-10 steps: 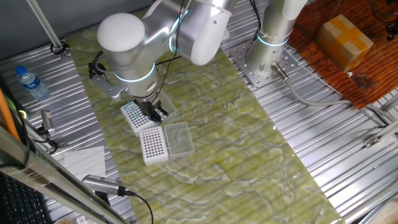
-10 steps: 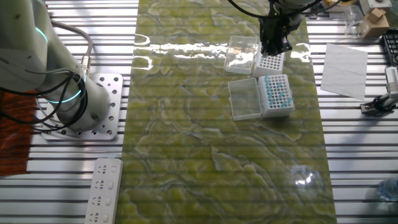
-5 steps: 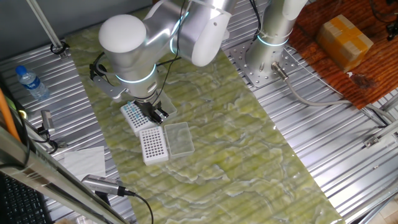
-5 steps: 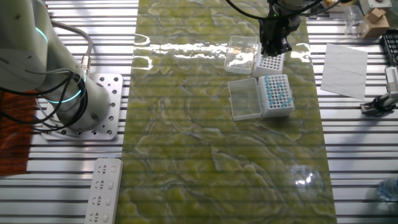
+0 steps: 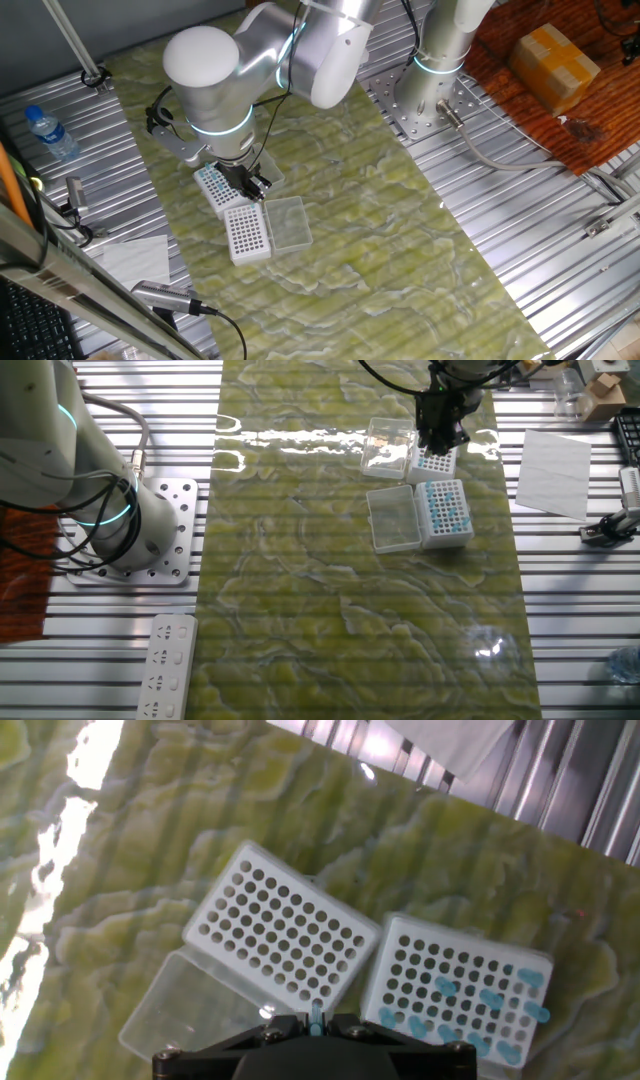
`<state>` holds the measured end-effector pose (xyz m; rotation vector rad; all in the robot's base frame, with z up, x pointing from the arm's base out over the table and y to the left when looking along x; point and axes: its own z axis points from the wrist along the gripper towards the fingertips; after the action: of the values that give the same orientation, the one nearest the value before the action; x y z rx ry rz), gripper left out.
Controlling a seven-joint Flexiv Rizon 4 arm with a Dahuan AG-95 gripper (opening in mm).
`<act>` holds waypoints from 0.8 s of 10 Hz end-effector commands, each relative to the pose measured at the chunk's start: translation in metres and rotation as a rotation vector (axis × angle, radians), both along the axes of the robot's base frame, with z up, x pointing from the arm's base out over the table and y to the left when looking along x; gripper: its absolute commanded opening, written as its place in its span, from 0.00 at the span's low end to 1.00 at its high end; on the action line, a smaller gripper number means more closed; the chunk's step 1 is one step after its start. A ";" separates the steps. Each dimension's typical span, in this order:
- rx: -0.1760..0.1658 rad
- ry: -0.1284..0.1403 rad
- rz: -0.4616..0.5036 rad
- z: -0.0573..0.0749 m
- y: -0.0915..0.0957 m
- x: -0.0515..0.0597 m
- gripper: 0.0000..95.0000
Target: Transfer all medium pipette tips from one holder to another
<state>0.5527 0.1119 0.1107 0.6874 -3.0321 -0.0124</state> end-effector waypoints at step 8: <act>-0.008 -0.039 0.143 -0.020 -0.035 0.001 0.20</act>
<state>0.5553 0.0754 0.0890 0.9212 -3.0095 0.0188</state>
